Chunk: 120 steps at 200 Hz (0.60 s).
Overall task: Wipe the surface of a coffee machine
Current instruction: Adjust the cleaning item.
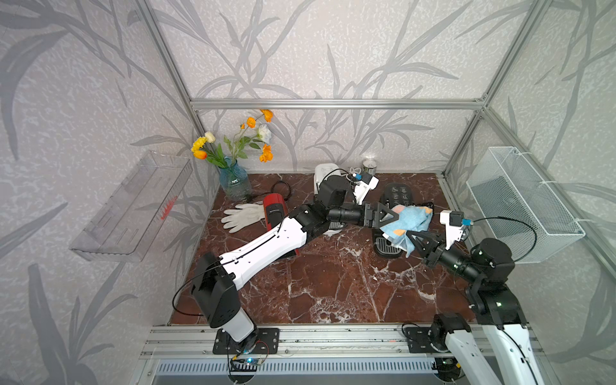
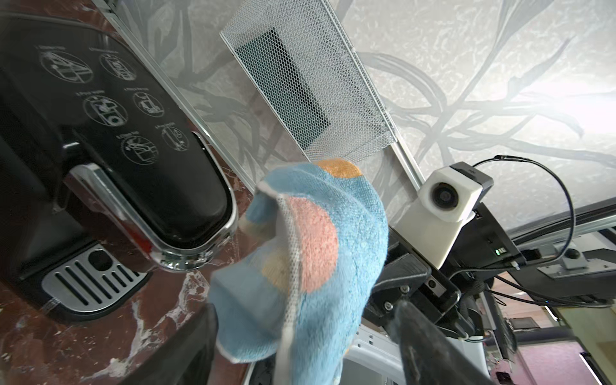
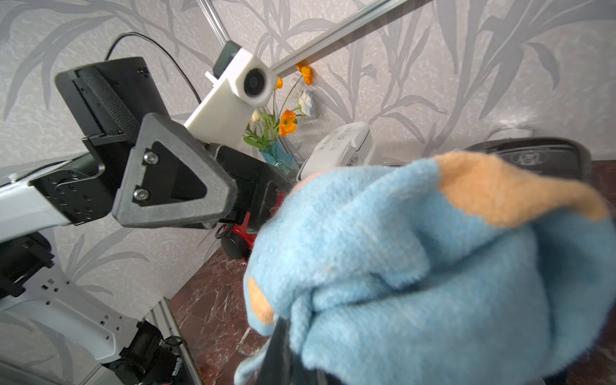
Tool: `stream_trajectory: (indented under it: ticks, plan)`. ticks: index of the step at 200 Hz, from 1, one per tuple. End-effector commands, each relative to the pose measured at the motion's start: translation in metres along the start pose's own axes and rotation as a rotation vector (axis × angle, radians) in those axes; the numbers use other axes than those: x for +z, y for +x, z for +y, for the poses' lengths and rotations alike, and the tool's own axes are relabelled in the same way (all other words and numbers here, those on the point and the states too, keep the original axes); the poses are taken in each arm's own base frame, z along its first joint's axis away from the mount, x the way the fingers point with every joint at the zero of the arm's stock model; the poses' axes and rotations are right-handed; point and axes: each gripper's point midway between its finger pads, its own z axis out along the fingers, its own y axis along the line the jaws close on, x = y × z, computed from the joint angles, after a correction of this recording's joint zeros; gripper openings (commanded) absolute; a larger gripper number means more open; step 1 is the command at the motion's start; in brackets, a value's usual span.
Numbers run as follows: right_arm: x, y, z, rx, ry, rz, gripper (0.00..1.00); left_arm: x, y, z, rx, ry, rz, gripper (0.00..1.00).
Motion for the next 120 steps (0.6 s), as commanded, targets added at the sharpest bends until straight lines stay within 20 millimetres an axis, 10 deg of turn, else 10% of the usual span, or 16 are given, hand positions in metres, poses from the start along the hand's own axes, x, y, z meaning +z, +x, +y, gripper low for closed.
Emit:
stream_trajectory:
  ticks: [1,69,120]
  plan:
    - [0.002,-0.008,0.021,-0.026,-0.11,-0.019,0.0,0.005,-0.006,-0.031,0.001,0.118,0.005,0.83]
    - [0.017,0.0,0.048,-0.024,-0.23,0.005,0.0,0.038,-0.005,-0.032,-0.035,0.164,0.052,0.79]
    - [0.024,0.001,0.033,-0.009,-0.18,-0.014,0.0,0.041,0.001,-0.028,-0.054,0.188,0.062,0.17]
